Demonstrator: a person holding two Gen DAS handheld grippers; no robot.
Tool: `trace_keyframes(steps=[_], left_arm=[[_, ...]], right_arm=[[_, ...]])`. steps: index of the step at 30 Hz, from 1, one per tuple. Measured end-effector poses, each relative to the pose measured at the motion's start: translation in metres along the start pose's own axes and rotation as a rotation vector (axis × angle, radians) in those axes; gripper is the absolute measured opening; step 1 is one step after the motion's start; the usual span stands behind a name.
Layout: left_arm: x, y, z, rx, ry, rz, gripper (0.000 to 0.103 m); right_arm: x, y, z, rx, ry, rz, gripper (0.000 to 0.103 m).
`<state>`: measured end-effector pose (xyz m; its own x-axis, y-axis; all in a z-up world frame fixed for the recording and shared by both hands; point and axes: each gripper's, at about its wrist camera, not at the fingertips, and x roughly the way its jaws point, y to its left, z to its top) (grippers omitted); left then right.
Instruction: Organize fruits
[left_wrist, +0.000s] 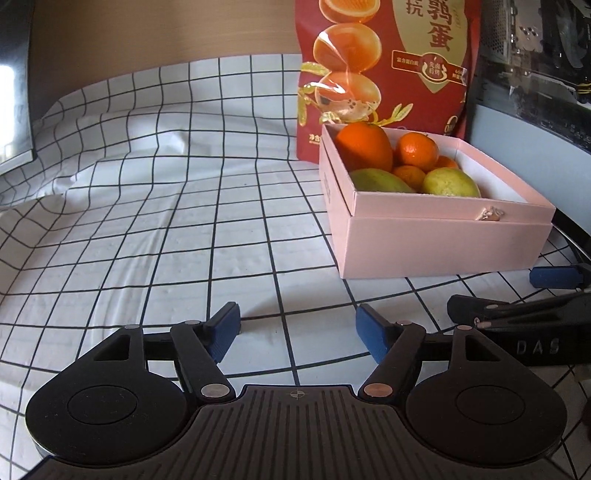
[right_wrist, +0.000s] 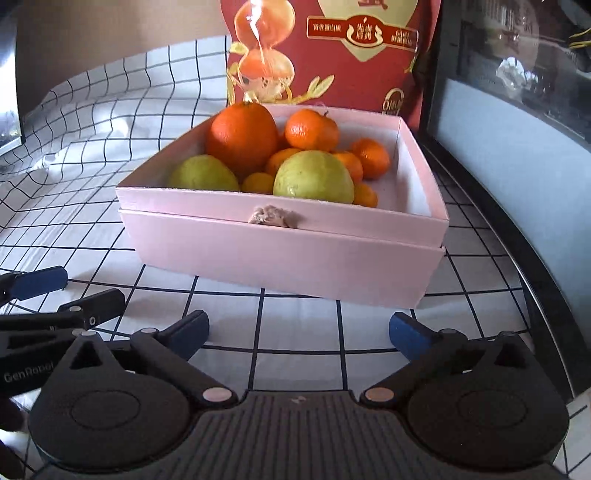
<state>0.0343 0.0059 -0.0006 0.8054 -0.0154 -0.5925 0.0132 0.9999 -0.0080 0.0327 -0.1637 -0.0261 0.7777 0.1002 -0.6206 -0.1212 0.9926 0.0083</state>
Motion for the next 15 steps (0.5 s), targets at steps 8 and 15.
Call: trace_keyframes(steps=[8, 15], left_arm=[[0.0003, -0.0002, 0.0006, -0.001, 0.001, -0.003, 0.076], [0.0003, 0.0, 0.0006, 0.001, 0.0, 0.0, 0.076]], right_arm=[[-0.0031, -0.0015, 0.0, 0.0, -0.023, 0.006, 0.103], [-0.003, -0.0014, 0.0002, 0.0, -0.023, 0.007, 0.103]])
